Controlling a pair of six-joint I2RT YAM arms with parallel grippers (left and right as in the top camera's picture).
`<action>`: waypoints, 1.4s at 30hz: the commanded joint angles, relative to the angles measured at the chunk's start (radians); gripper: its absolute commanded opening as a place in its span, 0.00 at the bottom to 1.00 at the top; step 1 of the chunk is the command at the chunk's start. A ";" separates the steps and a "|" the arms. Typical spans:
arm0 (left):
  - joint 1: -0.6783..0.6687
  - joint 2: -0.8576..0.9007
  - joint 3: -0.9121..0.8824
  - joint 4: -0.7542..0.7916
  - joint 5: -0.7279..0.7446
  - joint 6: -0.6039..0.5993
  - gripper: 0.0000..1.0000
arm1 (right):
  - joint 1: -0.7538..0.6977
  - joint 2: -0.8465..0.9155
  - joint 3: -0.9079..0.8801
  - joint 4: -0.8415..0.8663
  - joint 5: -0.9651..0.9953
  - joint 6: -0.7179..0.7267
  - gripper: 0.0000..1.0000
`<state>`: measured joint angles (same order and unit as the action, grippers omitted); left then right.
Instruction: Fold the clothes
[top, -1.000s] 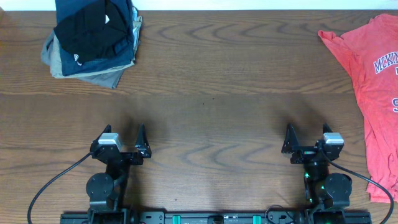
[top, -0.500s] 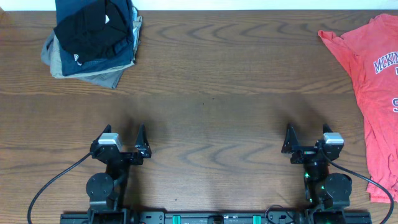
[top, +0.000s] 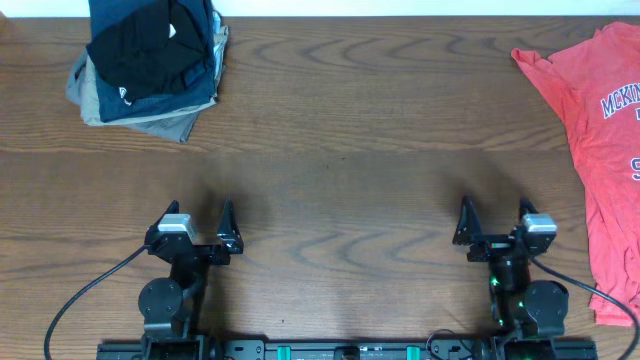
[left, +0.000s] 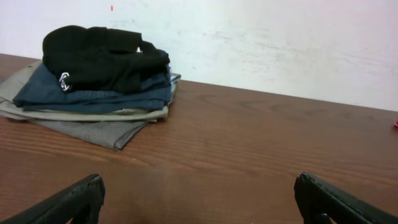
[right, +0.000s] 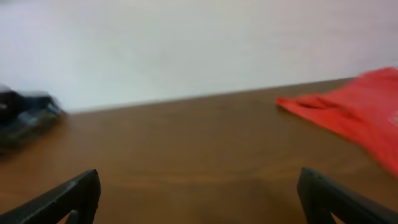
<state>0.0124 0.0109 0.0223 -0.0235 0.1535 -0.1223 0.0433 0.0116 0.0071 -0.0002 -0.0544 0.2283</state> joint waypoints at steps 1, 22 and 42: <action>0.004 -0.007 -0.018 -0.032 0.015 0.017 0.98 | 0.001 -0.006 -0.002 -0.005 -0.253 0.274 0.99; 0.004 -0.007 -0.018 -0.032 0.015 0.017 0.98 | 0.003 0.065 0.056 0.371 -0.249 0.263 0.99; 0.004 -0.007 -0.018 -0.032 0.015 0.017 0.98 | -0.153 1.313 1.167 -0.269 0.145 -0.176 0.99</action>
<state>0.0124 0.0109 0.0223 -0.0238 0.1535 -0.1223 -0.0463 1.2011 1.0153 -0.1944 0.0208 0.1127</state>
